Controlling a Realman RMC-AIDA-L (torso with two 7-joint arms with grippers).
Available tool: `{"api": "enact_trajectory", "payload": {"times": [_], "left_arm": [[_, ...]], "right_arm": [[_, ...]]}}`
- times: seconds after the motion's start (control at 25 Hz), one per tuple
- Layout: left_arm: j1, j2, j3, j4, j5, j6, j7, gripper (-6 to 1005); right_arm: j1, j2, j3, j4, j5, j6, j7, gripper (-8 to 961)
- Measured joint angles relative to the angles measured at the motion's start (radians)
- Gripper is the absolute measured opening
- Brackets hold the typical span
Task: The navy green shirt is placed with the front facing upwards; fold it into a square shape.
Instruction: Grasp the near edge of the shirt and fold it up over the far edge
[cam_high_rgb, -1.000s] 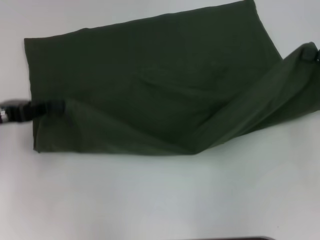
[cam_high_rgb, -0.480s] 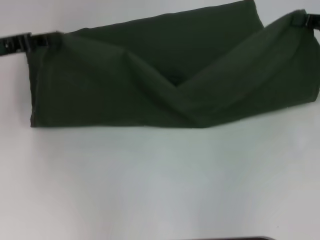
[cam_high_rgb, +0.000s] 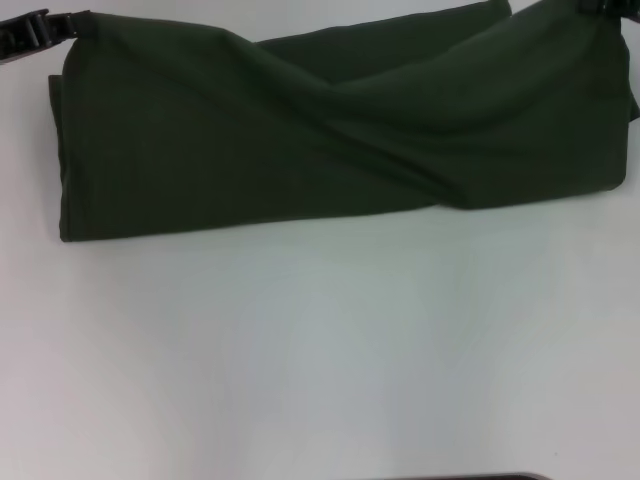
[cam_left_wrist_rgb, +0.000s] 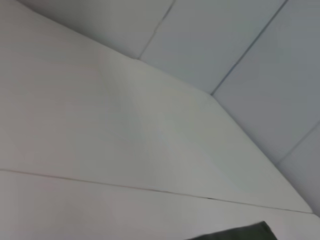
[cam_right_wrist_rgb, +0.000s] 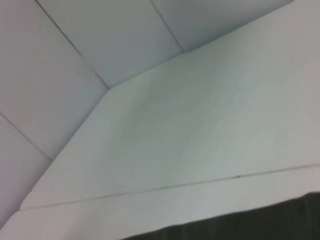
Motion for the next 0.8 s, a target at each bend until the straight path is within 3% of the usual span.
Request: {"api": "enact_trajectory", "payload": {"times": [0.44, 0.8], "left_arm": [[-0.016, -0.01, 0.033, -0.023, -0.019, -0.161, -0.014, 3], [-0.029, -0.028, 0.086, -0.033, -0.021, -0.276, -0.014, 3]], "right_arm": [[0.051, 0.011, -0.018, 0.029, 0.006, 0.131, -0.003, 45], [0.079, 0.042, -0.029, 0.056, 0.008, 0.238, -0.021, 44]]}}
